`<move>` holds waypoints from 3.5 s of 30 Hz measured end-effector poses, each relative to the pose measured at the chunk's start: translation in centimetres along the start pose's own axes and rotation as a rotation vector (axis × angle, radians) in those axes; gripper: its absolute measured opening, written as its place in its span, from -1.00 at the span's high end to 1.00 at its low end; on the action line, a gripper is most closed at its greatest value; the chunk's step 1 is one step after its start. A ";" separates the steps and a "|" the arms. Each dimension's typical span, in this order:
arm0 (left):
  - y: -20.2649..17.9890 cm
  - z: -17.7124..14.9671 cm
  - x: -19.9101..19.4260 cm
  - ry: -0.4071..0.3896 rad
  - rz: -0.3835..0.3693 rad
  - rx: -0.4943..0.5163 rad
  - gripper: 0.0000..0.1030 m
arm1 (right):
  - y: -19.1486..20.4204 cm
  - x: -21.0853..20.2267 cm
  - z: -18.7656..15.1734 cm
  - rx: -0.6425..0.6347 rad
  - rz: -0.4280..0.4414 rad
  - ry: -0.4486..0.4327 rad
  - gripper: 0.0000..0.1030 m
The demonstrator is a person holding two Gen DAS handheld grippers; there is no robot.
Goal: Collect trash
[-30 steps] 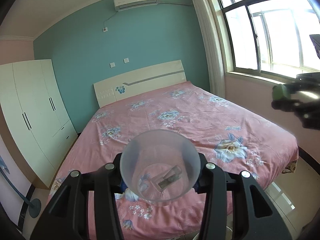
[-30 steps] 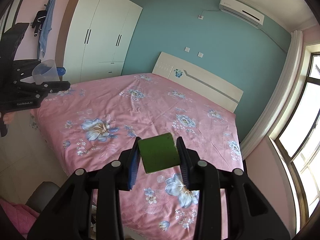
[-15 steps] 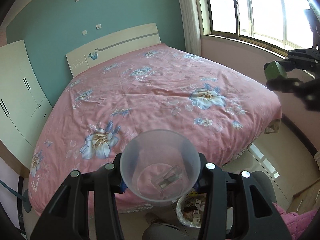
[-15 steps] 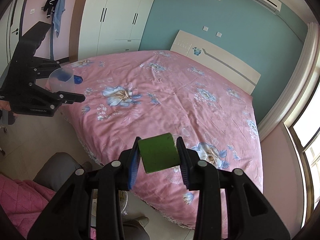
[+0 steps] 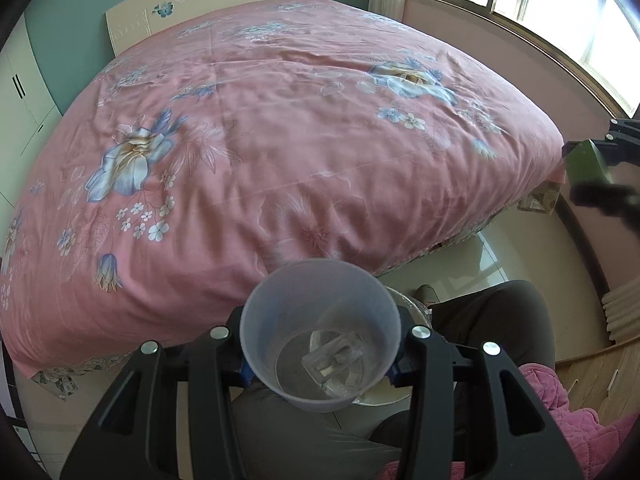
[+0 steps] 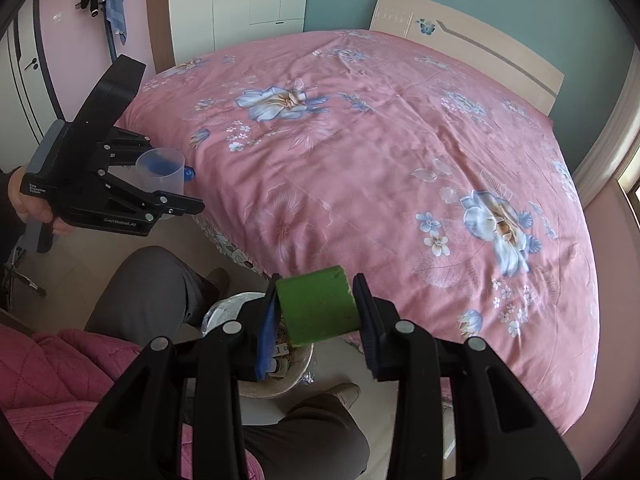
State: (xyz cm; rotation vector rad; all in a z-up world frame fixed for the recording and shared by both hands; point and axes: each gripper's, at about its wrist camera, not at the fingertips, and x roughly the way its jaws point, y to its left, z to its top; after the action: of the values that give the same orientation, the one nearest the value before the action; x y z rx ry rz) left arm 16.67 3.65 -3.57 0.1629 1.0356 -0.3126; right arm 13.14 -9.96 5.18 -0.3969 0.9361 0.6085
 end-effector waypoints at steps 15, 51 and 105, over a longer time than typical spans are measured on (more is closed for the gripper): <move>-0.9 -5.9 12.7 0.259 -0.046 -0.070 0.07 | 2.3 13.9 -6.9 0.092 0.130 0.227 0.29; -2.3 -12.7 33.5 0.606 -0.202 -0.342 0.07 | 4.0 37.0 -17.0 0.478 0.330 0.620 0.29; -3.3 -12.2 32.1 0.551 -0.131 -0.249 -0.31 | 3.8 35.8 -16.8 0.453 0.199 0.619 -0.18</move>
State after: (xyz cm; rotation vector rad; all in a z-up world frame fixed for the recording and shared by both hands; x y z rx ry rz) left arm 20.74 -1.79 -37.42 -0.0500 1.6251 -0.2588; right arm 16.17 -5.39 -34.23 -0.0762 1.6808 0.4351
